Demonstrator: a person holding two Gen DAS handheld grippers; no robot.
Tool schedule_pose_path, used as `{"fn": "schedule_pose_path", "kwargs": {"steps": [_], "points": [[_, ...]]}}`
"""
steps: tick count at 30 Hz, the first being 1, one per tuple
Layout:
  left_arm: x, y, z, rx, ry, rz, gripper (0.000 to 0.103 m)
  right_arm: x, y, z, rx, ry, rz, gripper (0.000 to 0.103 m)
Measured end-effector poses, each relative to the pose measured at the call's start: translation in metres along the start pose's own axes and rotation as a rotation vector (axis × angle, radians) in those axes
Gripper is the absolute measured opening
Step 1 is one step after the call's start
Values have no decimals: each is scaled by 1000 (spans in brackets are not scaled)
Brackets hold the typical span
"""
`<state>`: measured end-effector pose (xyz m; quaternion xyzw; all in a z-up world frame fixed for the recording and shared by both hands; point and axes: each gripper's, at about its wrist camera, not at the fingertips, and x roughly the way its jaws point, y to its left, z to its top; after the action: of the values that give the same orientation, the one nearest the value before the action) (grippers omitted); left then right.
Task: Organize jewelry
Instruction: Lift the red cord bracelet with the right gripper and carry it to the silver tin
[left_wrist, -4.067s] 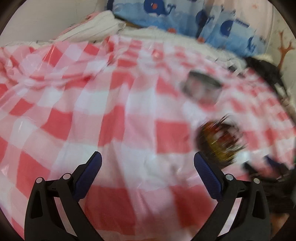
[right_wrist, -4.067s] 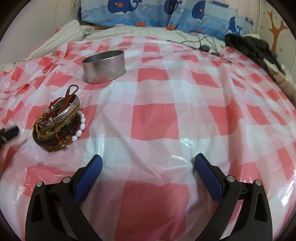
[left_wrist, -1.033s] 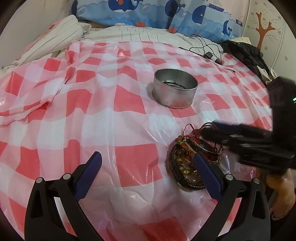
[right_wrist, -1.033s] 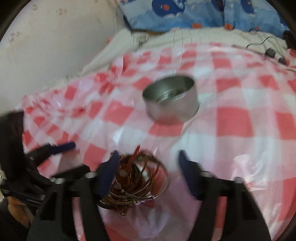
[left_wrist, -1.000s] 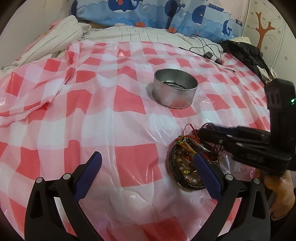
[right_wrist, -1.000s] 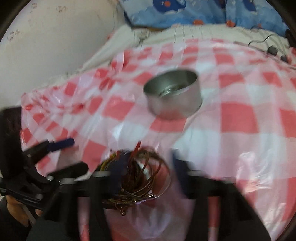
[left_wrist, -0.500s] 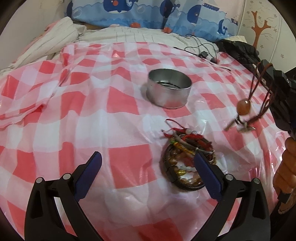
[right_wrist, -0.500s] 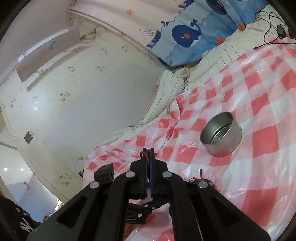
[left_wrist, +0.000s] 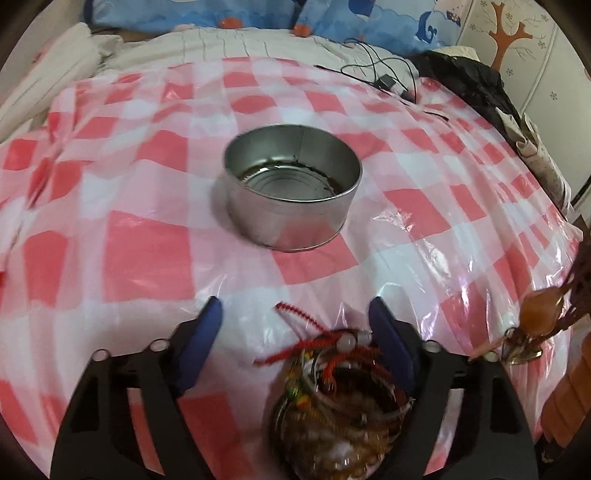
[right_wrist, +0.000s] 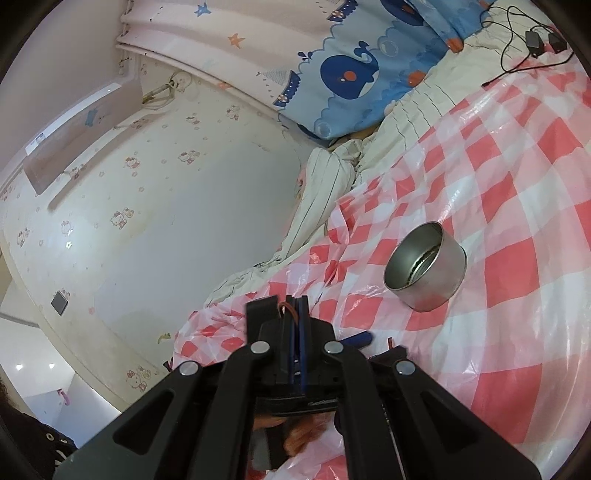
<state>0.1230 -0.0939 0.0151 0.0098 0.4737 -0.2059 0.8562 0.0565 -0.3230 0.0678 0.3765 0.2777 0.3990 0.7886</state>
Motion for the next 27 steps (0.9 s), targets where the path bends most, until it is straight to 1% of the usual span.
{"fn": "schedule_pose_path", "kwargs": {"steps": [1,3,4,5,7,9,11,15,17,19,23,27], "points": [[3,0,0,0,-1,-1,41,0,0,0,1,1,-2,3],[5,5,0,-22,-5,-58,6,0,-1,0,8,1,-2,3],[4,7,0,-29,0,-82,3,-1,-2,0,10,0,-2,3],[3,6,0,-19,-2,-82,3,-1,-2,0,13,-2,-3,3],[-4,4,1,-15,-13,-117,3,-2,-3,0,17,-6,-4,3],[-18,4,4,-31,-46,-159,3,-4,-3,0,21,-13,-5,3],[-39,7,8,-55,-96,-207,3,-5,-4,0,27,-19,-7,3],[-72,16,13,-87,-174,-252,3,-5,-6,0,31,-22,-11,3],[-81,20,15,-90,-191,-253,3,-4,-6,0,30,-19,-17,3],[-84,23,15,-92,-198,-239,3,-3,-6,0,26,-13,-31,3],[-78,26,13,-97,-178,-224,3,2,-9,-1,28,-6,-59,3],[-80,20,17,-79,-183,-220,3,3,-8,7,24,-28,-77,3]]}}
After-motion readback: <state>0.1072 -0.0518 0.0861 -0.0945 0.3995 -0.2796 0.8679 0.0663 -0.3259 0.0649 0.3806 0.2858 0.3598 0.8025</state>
